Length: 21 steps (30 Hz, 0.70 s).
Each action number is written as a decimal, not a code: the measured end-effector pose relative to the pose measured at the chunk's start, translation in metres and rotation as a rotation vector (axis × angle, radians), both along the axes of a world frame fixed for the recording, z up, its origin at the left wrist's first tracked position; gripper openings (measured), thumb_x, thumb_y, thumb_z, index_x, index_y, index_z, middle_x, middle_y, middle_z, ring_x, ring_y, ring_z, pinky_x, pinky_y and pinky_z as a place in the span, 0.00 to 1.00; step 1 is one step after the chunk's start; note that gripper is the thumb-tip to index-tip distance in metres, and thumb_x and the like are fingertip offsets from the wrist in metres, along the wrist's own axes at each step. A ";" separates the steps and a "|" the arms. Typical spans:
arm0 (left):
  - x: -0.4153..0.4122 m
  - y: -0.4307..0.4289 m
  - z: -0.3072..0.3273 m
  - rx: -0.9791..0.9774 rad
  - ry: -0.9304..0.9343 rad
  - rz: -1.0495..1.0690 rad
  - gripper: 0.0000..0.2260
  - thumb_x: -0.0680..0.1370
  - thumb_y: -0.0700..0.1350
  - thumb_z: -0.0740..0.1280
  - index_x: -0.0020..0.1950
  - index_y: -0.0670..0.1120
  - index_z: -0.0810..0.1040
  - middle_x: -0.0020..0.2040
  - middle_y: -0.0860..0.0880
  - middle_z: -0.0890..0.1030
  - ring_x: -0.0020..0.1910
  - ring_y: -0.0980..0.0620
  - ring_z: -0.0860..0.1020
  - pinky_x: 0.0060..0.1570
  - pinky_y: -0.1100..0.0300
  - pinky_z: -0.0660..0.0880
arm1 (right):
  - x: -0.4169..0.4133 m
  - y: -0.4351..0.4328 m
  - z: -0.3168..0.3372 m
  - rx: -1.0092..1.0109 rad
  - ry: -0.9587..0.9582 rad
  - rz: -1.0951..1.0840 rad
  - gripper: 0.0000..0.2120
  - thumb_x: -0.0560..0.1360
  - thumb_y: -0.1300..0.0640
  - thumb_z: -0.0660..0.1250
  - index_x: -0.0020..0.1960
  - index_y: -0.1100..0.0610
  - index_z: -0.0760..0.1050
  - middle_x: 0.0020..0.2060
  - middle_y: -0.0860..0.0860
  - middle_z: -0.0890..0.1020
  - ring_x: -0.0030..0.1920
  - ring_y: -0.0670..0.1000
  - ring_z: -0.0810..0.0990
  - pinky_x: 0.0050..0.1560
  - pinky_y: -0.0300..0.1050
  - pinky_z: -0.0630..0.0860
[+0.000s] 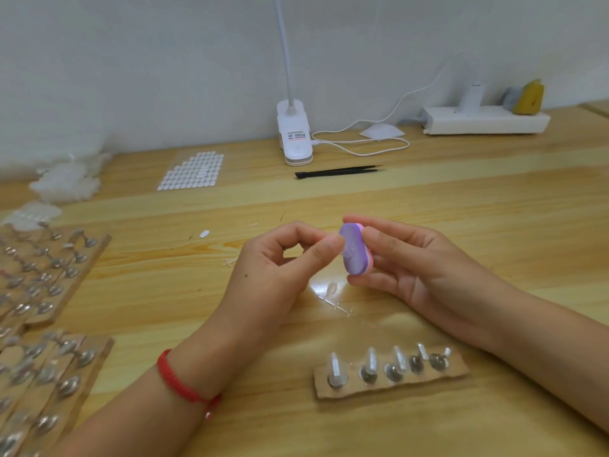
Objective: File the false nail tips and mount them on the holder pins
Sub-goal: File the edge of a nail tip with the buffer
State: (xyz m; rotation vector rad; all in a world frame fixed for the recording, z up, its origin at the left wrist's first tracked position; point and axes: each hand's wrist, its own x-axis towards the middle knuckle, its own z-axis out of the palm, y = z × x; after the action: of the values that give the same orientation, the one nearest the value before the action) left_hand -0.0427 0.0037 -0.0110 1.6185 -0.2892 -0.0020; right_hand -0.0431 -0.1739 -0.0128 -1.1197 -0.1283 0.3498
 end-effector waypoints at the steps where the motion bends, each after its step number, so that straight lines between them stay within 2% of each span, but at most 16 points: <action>1: 0.000 0.000 0.000 -0.003 0.008 -0.003 0.06 0.70 0.52 0.71 0.32 0.54 0.80 0.22 0.59 0.68 0.23 0.59 0.60 0.25 0.73 0.60 | 0.000 0.000 0.000 -0.005 -0.001 0.000 0.13 0.69 0.56 0.69 0.52 0.55 0.85 0.47 0.55 0.86 0.45 0.47 0.84 0.42 0.39 0.80; 5: 0.000 0.001 0.000 -0.020 0.028 -0.029 0.06 0.70 0.51 0.70 0.34 0.51 0.80 0.22 0.58 0.67 0.23 0.58 0.59 0.24 0.71 0.59 | 0.000 0.001 -0.001 -0.024 -0.006 -0.002 0.14 0.68 0.56 0.70 0.53 0.56 0.84 0.46 0.55 0.86 0.44 0.47 0.84 0.41 0.38 0.80; 8: 0.000 0.000 0.000 -0.002 -0.003 -0.011 0.07 0.70 0.51 0.72 0.34 0.50 0.80 0.23 0.58 0.69 0.23 0.58 0.60 0.25 0.71 0.60 | -0.001 0.001 -0.001 -0.067 -0.016 0.017 0.16 0.68 0.55 0.70 0.54 0.57 0.84 0.50 0.59 0.85 0.46 0.49 0.82 0.42 0.38 0.80; 10: -0.001 -0.001 0.000 -0.011 -0.030 0.025 0.08 0.69 0.52 0.74 0.35 0.49 0.80 0.23 0.58 0.68 0.23 0.59 0.62 0.27 0.72 0.61 | -0.001 0.002 -0.001 -0.088 -0.023 0.020 0.17 0.67 0.54 0.71 0.55 0.57 0.83 0.54 0.62 0.83 0.48 0.50 0.82 0.41 0.39 0.80; 14: -0.002 -0.003 0.001 -0.025 -0.064 0.068 0.08 0.68 0.50 0.70 0.35 0.46 0.80 0.25 0.58 0.69 0.23 0.60 0.68 0.28 0.75 0.63 | -0.001 0.002 -0.001 -0.107 -0.034 0.036 0.18 0.67 0.54 0.71 0.55 0.57 0.83 0.54 0.62 0.83 0.46 0.49 0.82 0.41 0.39 0.80; 21: -0.003 -0.001 0.001 -0.014 -0.066 0.109 0.07 0.67 0.53 0.71 0.33 0.50 0.79 0.24 0.57 0.64 0.21 0.59 0.61 0.25 0.72 0.60 | 0.000 -0.001 -0.002 -0.130 -0.057 0.081 0.18 0.70 0.55 0.70 0.58 0.58 0.82 0.57 0.67 0.80 0.45 0.48 0.81 0.42 0.38 0.80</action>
State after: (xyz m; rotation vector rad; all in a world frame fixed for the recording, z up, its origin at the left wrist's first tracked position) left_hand -0.0457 0.0026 -0.0098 1.6208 -0.2508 0.1365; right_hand -0.0435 -0.1746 -0.0147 -1.2559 -0.2040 0.4028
